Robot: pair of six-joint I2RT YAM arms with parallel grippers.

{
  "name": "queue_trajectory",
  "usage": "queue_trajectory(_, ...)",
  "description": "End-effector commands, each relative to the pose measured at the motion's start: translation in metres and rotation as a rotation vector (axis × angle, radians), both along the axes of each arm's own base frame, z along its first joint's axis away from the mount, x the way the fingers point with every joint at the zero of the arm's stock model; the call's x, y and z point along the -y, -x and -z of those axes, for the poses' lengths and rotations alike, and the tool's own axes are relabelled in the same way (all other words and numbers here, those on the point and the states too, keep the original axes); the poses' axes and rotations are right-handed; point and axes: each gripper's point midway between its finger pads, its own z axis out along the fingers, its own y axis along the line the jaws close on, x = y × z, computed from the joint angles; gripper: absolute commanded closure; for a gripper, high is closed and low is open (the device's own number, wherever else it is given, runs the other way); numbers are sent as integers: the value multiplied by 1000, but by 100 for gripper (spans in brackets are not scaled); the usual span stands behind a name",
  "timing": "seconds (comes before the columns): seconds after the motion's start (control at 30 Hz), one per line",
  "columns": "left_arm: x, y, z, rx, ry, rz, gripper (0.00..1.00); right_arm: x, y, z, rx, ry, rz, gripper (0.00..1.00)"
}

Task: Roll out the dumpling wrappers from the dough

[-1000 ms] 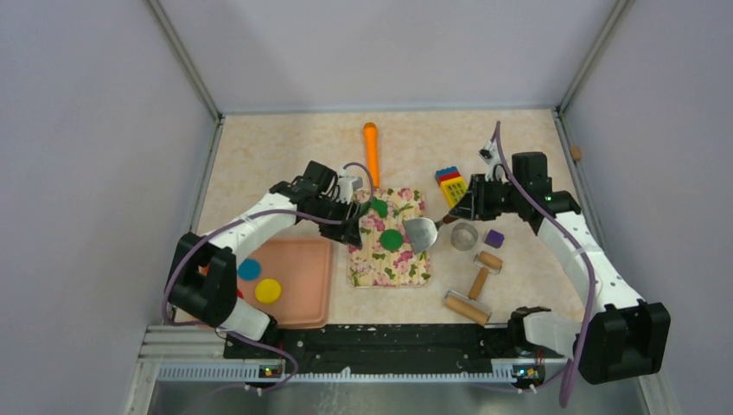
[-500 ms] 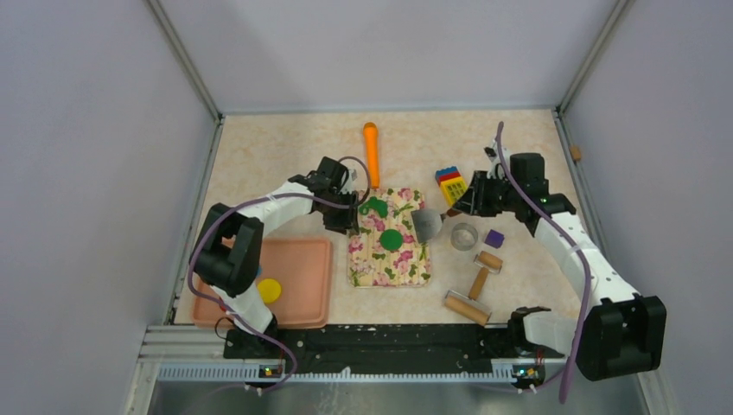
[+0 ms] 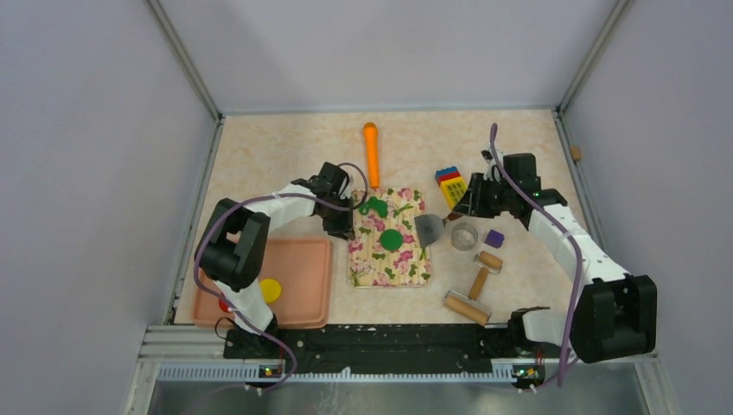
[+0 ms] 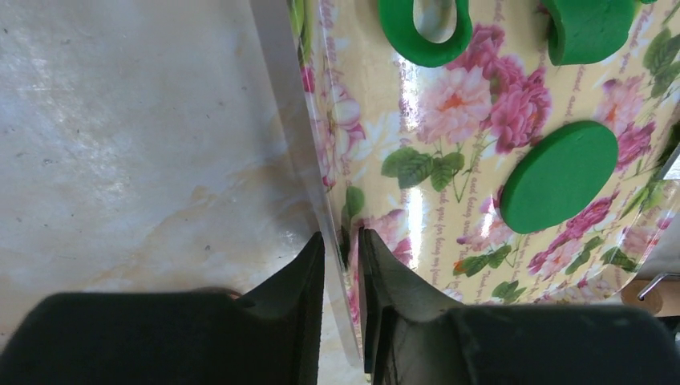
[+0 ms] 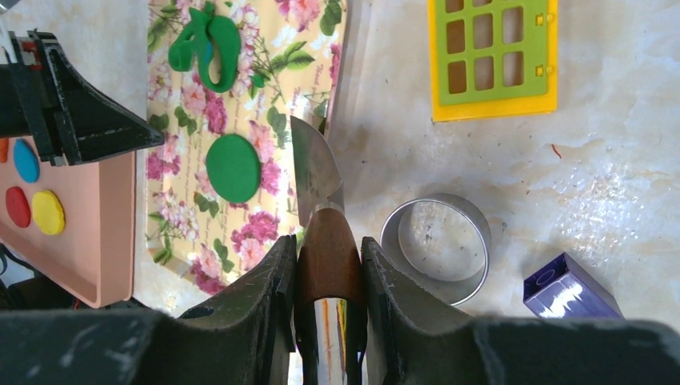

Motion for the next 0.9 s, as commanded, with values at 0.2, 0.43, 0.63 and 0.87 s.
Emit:
queue_trajectory(0.2, 8, 4, 11, -43, 43, -29, 97, 0, -11, 16, -46, 50, 47, 100)
queue_trajectory(0.43, 13, 4, 11, -55, 66, -35, 100, 4, -11, 24, -80, 80, 74, 100)
queue_trajectory(0.63, 16, 5, 10, -56, 77, -29, 100, 0, -12, 25, -87, 60, 82, 100)
queue_trajectory(0.87, 17, 5, 10, -55, 86, -27, 100, -11, -12, 30, -94, 25, 32, 100)
